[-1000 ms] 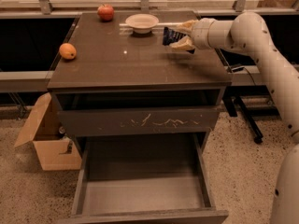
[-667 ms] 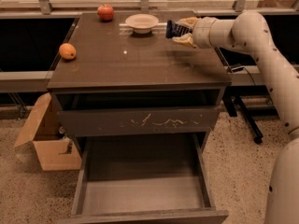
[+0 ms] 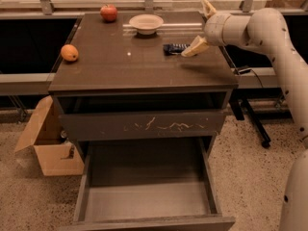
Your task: Pick rxbar blueberry from middle drawer and place on counter
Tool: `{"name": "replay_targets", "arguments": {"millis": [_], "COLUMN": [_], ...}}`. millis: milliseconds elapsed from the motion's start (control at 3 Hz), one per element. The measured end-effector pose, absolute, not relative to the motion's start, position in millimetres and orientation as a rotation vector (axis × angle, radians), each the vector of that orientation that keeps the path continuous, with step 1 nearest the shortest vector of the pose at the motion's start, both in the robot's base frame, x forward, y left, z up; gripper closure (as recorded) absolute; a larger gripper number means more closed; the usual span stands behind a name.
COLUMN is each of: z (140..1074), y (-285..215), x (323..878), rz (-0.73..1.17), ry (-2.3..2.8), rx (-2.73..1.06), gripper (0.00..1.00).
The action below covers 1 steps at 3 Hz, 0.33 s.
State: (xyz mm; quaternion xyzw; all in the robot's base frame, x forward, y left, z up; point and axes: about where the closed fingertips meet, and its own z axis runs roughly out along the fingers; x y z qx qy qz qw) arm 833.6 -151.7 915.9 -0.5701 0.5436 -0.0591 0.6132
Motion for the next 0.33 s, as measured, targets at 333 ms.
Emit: {"name": "replay_targets", "arguments": {"millis": [333], "z": [951.9], "y": [-165.4], "x": [808.6], "rz": [-0.224], "ry": [1.189], "rx": [-1.291], "gripper": [0.0]}}
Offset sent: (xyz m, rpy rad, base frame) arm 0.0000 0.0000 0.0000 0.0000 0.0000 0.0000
